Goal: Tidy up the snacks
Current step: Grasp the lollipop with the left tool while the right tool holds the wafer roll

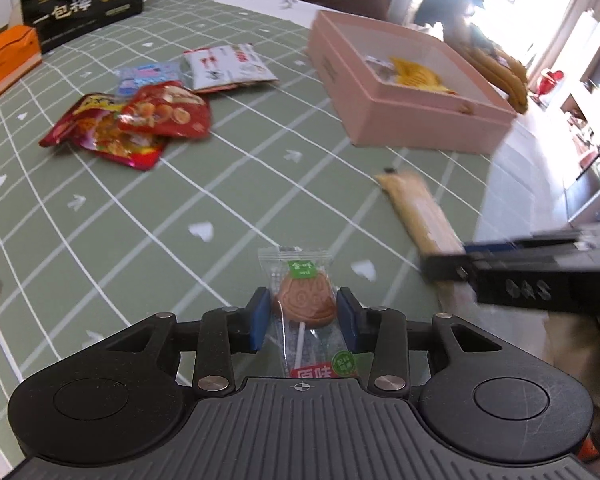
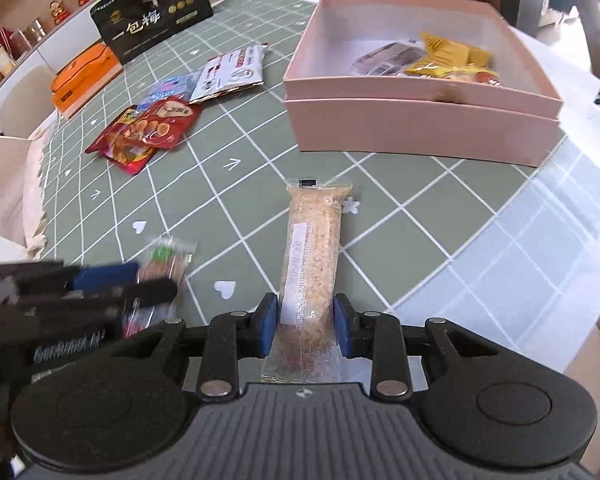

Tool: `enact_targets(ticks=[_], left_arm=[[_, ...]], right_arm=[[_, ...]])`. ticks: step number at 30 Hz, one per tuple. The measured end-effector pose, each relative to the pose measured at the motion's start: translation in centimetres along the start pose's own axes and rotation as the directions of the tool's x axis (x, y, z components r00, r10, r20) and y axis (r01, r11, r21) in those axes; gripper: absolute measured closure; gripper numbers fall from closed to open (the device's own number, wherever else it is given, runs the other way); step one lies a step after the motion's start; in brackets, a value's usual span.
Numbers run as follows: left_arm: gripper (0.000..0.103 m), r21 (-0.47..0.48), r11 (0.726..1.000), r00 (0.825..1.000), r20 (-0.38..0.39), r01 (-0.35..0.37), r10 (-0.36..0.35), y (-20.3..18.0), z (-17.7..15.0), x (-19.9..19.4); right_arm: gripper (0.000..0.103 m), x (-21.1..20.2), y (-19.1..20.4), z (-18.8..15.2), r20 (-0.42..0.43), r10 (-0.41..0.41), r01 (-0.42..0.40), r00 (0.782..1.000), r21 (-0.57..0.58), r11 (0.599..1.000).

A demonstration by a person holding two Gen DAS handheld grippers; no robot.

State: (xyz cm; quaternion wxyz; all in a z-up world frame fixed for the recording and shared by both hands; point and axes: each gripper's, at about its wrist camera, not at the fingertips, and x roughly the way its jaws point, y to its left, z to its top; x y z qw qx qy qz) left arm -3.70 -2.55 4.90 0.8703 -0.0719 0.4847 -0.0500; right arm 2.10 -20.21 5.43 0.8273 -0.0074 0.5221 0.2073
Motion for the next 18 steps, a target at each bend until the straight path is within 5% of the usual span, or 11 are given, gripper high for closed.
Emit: enact_targets(ticks=[9, 12, 15, 18], left_arm=[[0.059, -0.056, 0.998, 1.000, 0.022, -0.010, 0.011, -0.5, -0.7, -0.2], [0.058, -0.070, 0.997, 0.999, 0.023, -0.026, 0.027, -0.7, -0.3, 0.0], [0.058, -0.090, 0.995, 0.999, 0.041, -0.031, 0.035, -0.7, 0.1, 0.4], [0.058, -0.089, 0.995, 0.998, 0.050, -0.036, 0.040, -0.7, 0.5, 0.8]], right_arm=[[0.069, 0.3, 0.8, -0.3, 0.056, -0.084, 0.088, 0.995, -0.072, 0.994], [0.061, 0.3, 0.7, -0.3, 0.066, -0.107, 0.115, 0.992, -0.135, 0.984], [0.042, 0.5, 0.0, -0.2, 0.075, -0.130, 0.140, 0.989, -0.162, 0.977], [0.039, 0.4, -1.3, 0.0, 0.092, -0.118, 0.129, 0.989, -0.130, 0.983]])
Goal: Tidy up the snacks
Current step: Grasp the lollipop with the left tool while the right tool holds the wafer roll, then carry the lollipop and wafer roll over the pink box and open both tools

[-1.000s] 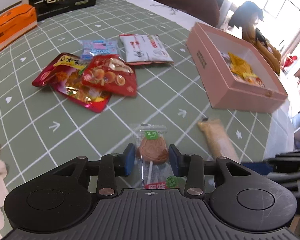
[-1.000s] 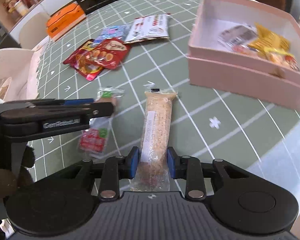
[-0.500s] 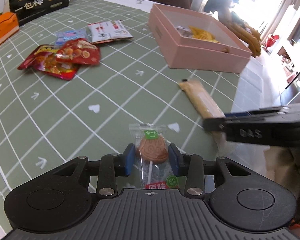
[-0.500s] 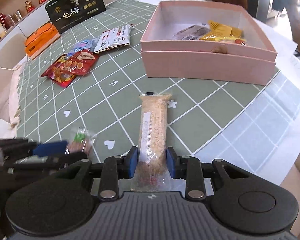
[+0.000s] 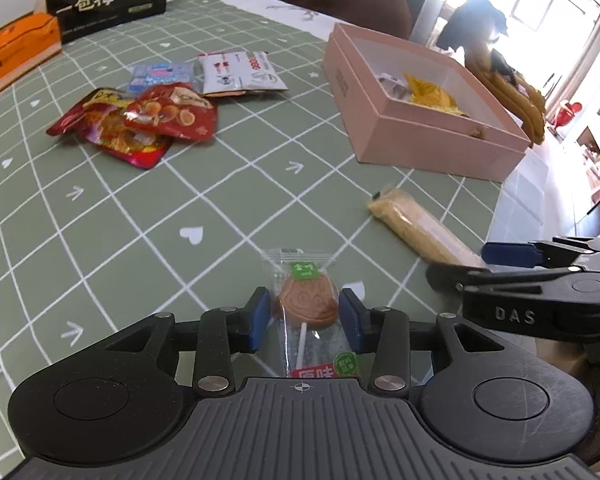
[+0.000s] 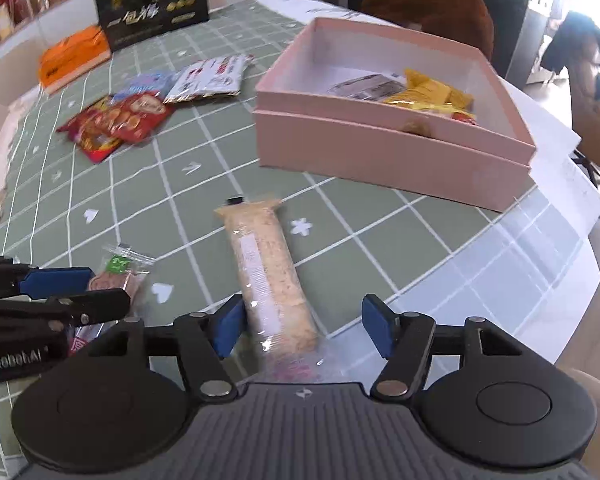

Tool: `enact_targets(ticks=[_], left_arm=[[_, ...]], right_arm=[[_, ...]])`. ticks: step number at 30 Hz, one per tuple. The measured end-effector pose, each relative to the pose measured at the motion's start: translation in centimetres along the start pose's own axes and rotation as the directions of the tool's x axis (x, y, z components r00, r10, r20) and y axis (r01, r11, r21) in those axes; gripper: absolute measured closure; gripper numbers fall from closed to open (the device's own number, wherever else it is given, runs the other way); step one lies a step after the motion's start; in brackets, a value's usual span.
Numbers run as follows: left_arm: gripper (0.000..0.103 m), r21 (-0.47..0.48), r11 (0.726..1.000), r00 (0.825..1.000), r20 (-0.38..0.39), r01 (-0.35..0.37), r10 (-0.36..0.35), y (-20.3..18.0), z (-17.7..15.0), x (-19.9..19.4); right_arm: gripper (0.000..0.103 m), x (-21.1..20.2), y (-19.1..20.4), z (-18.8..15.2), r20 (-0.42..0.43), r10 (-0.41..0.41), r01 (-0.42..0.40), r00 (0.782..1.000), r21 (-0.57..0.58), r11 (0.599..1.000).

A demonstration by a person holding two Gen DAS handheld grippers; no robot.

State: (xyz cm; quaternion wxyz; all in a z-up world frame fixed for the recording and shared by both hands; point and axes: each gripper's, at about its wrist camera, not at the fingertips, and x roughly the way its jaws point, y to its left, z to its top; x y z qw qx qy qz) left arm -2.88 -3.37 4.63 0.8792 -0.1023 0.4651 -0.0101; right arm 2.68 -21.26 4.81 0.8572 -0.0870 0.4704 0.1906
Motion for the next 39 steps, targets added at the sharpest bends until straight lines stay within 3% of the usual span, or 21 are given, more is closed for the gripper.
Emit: enact_targets(ticks=[3, 7, 11, 20, 25, 27, 28, 30, 32, 34, 39], left_arm=[[0.056, 0.022, 1.000, 1.000, 0.028, 0.002, -0.002, -0.3, 0.1, 0.4], [0.054, 0.051, 0.999, 0.998, 0.067, -0.012, 0.009, -1.0, 0.2, 0.9], [0.054, 0.043, 0.998, 0.998, 0.049, -0.037, 0.035, -1.6, 0.6, 1.3], [0.057, 0.053, 0.998, 0.998, 0.046, -0.040, 0.037, -1.8, 0.9, 1.6], [0.058, 0.021, 0.998, 0.997, 0.052, -0.051, 0.050, -2.0, 0.6, 1.4], [0.058, 0.024, 0.997, 0.996, 0.058, -0.071, 0.069, -2.4, 0.5, 1.5], [0.058, 0.036, 0.996, 0.995, 0.059, -0.081, 0.079, -2.6, 0.4, 1.5], [0.058, 0.052, 0.995, 0.995, 0.052, -0.088, 0.085, -2.8, 0.3, 1.4], [0.058, 0.049, 0.995, 0.996, 0.045, -0.083, 0.081, -2.8, 0.2, 1.3], [0.058, 0.034, 0.997, 0.996, 0.049, -0.074, 0.072, -2.6, -0.1, 1.0], [0.058, -0.008, 0.998, 0.996, 0.069, -0.056, 0.057, -2.2, -0.7, 0.7]], right_arm=[[0.033, 0.1, -0.6, -0.2, 0.018, 0.011, -0.011, 1.000, -0.025, 1.000], [0.017, 0.4, -1.2, -1.3, 0.102, 0.035, -0.028, 0.994, -0.068, 0.997], [0.015, 0.4, -1.8, -2.1, 0.160, 0.036, -0.026, 0.986, -0.063, 0.998], [0.010, 0.6, -2.3, -1.8, 0.159, 0.072, -0.056, 0.985, -0.103, 0.993], [0.011, 0.7, -1.9, -0.7, 0.087, 0.110, -0.097, 0.990, -0.143, 0.985], [0.013, 1.0, -1.7, -0.3, 0.076, 0.120, -0.106, 0.990, -0.174, 0.979], [0.019, 1.2, -1.5, -0.1, 0.079, 0.126, -0.110, 0.989, -0.188, 0.976], [0.036, 1.3, -1.3, 0.6, 0.087, 0.135, -0.116, 0.987, -0.193, 0.974], [0.062, 1.3, -1.0, 1.3, 0.078, 0.147, -0.129, 0.986, -0.200, 0.971], [0.074, 1.3, -0.6, 2.0, 0.056, 0.160, -0.145, 0.986, -0.214, 0.966], [0.075, 0.9, -0.7, 2.2, -0.020, 0.202, -0.201, 0.979, -0.213, 0.956]])
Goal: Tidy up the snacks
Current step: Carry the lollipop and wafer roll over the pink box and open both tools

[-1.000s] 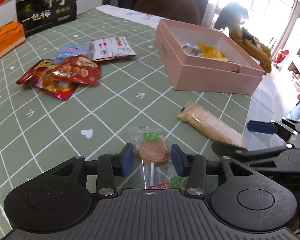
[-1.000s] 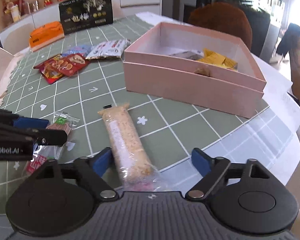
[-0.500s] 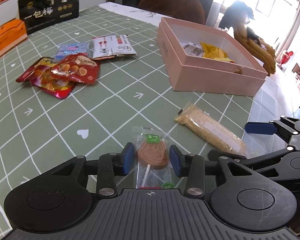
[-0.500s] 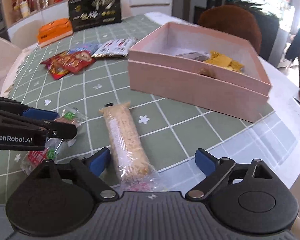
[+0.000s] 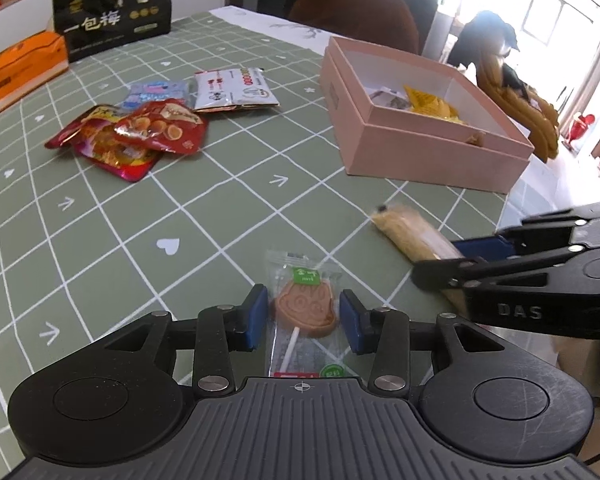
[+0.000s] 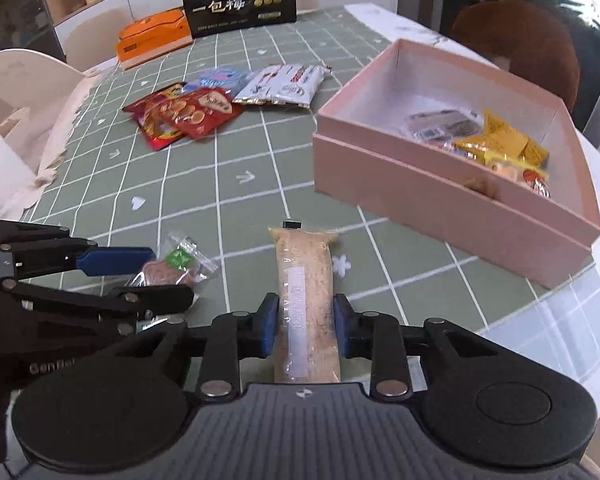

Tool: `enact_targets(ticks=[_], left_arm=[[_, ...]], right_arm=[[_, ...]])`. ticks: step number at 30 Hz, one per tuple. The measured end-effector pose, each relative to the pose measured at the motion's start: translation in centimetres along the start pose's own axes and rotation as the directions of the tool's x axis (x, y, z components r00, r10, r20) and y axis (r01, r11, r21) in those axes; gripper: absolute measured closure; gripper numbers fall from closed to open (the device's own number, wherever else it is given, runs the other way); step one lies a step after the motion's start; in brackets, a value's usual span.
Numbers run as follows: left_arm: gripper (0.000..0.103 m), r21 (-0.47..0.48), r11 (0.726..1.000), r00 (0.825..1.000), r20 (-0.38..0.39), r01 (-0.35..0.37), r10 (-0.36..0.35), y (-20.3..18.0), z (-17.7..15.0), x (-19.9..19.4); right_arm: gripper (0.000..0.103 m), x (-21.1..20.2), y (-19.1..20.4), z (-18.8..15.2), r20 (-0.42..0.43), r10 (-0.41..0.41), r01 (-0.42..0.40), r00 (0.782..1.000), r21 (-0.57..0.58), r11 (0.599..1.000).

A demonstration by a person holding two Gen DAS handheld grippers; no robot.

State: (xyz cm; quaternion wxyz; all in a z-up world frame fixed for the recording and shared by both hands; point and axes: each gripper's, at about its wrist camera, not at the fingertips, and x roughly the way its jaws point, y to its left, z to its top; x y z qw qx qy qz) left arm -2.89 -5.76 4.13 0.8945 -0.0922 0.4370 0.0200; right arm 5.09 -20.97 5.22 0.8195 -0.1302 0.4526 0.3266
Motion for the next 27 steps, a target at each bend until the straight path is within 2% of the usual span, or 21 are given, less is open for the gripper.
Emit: enact_targets(ticks=[4, 6, 9, 11, 13, 16, 18, 20, 23, 25, 27], left_arm=[[0.062, -0.028, 0.999, 1.000, -0.002, -0.028, 0.028, -0.5, 0.2, -0.1], [0.062, -0.028, 0.999, 1.000, 0.012, 0.023, -0.023, -1.1, 0.5, -0.2], [0.062, 0.022, 0.997, 0.991, 0.102, 0.081, -0.082, -3.3, 2.3, -1.6], [0.062, 0.049, 0.989, 0.973, 0.177, 0.140, -0.146, -4.6, 5.0, -3.2], [0.062, 0.098, 0.980, 0.947, 0.257, 0.170, -0.190, -6.0, 8.4, -5.1], [0.062, 0.170, 0.964, 0.910, 0.330, 0.204, -0.251, -8.0, 14.2, -7.6], [0.062, 0.190, 0.954, 0.897, 0.338, 0.231, -0.284, -8.8, 17.5, -8.3], [0.062, 0.200, 0.947, 0.895, 0.322, 0.253, -0.307, -9.2, 20.0, -7.8], [0.062, 0.204, 0.941, 0.897, 0.302, 0.269, -0.322, -9.0, 21.0, -5.2], [0.062, 0.174, 0.938, 0.899, 0.276, 0.300, -0.339, -8.3, 20.9, -2.8], [0.062, 0.129, 0.933, 0.905, 0.231, 0.335, -0.357, -7.8, 21.0, 0.0]], right_arm=[[0.075, -0.8, -1.2, -0.6, -0.019, -0.008, 0.009, 1.000, 0.046, 0.999], [0.075, -1.7, -2.1, -0.9, -0.017, -0.009, 0.011, 1.000, 0.084, 0.996], [0.075, -3.9, -3.8, -1.2, 0.013, -0.010, 0.008, 1.000, 0.150, 0.989], [0.075, -5.8, -4.8, -0.8, 0.055, -0.026, 0.015, 0.998, 0.183, 0.983], [0.075, -8.6, -5.6, 0.6, 0.127, -0.053, 0.028, 0.990, 0.194, 0.981], [0.075, -13.4, -7.0, 4.8, 0.250, -0.105, 0.061, 0.963, 0.176, 0.983], [0.075, -16.0, -8.0, 8.1, 0.314, -0.145, 0.096, 0.938, 0.166, 0.981], [0.075, -17.9, -9.3, 11.1, 0.363, -0.163, 0.106, 0.917, 0.172, 0.979], [0.075, -18.4, -10.8, 13.6, 0.397, -0.199, 0.130, 0.896, 0.193, 0.973], [0.075, -17.1, -11.8, 14.2, 0.388, -0.231, 0.157, 0.892, 0.213, 0.964], [0.075, -15.3, -13.0, 14.2, 0.343, -0.248, 0.162, 0.906, 0.259, 0.952]])
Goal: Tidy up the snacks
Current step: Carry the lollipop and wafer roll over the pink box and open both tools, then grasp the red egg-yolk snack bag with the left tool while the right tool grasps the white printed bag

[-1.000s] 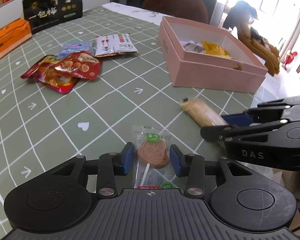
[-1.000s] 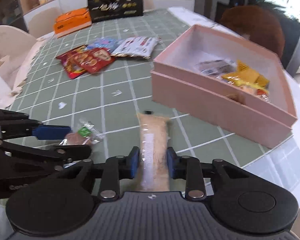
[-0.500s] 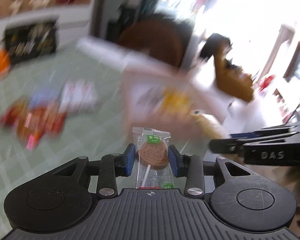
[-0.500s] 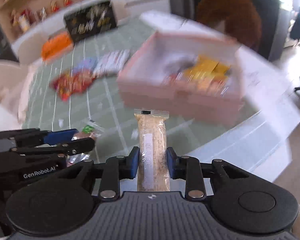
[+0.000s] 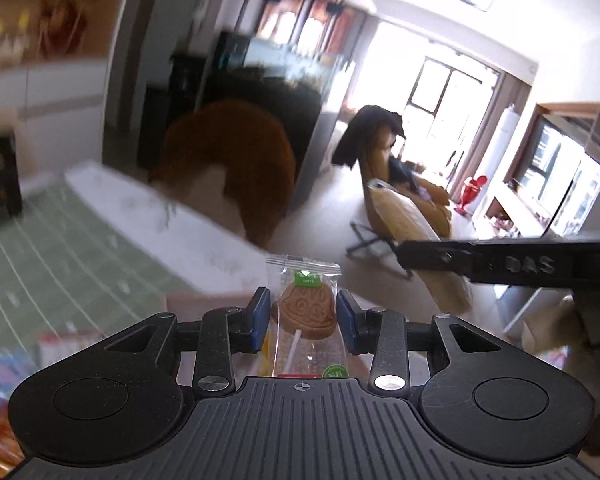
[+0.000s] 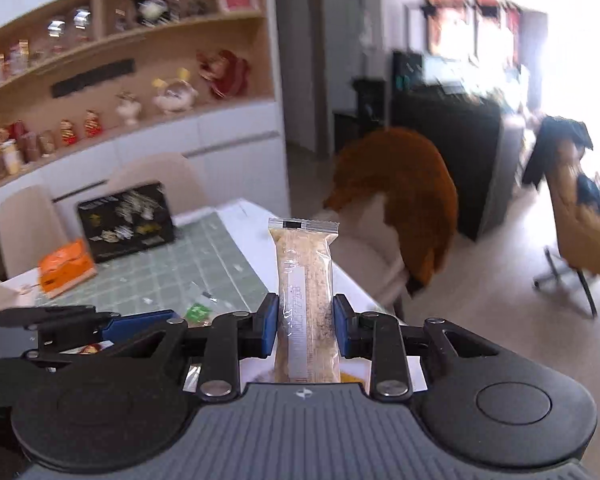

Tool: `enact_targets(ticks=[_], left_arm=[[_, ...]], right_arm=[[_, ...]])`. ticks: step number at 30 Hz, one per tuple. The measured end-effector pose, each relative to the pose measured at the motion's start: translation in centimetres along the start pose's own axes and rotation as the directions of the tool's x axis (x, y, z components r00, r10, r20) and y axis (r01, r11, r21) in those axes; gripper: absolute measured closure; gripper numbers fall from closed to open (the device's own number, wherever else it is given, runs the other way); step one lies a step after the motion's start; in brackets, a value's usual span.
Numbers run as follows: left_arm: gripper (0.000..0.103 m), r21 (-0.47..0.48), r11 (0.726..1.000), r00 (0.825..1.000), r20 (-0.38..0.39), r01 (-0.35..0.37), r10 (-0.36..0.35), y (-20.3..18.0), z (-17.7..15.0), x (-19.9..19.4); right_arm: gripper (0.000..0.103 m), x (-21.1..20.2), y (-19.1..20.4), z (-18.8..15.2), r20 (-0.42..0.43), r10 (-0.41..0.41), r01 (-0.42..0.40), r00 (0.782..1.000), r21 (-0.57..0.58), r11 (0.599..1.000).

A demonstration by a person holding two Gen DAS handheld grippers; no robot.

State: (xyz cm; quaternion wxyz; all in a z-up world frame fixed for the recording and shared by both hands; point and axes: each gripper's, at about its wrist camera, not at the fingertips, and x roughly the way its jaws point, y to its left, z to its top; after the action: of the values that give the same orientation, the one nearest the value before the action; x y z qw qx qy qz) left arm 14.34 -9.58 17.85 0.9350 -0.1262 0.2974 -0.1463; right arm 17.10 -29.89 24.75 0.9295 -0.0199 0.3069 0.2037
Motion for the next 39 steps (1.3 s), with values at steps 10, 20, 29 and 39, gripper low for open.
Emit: enact_targets(ticks=[10, 20, 29, 39], left_arm=[[0.063, -0.118, 0.991, 0.981, -0.172, 0.071, -0.090, 4.9, -3.2, 9.1], [0.062, -0.248, 0.919, 0.951, -0.121, -0.307, 0.285, 20.4, -0.2, 5.0], [0.064, -0.121, 0.948, 0.936, -0.235, -0.294, 0.260, 22.6, -3.4, 8.4], [0.068, -0.158, 0.972, 0.960, -0.248, -0.172, 0.129, 16.4, -10.2, 1.0]], right_arm=[[0.073, 10.8, -3.0, -6.4, -0.255, -0.002, 0.041, 0.967, 0.146, 0.988], [0.055, 12.7, -1.3, -7.3, -0.271, 0.035, 0.005, 0.962, 0.146, 0.989], [0.055, 12.2, 0.7, -9.4, -0.325, 0.010, 0.024, 0.945, 0.100, 0.995], [0.054, 11.3, 5.5, -7.4, -0.295, 0.091, -0.079, 0.951, 0.050, 0.996]])
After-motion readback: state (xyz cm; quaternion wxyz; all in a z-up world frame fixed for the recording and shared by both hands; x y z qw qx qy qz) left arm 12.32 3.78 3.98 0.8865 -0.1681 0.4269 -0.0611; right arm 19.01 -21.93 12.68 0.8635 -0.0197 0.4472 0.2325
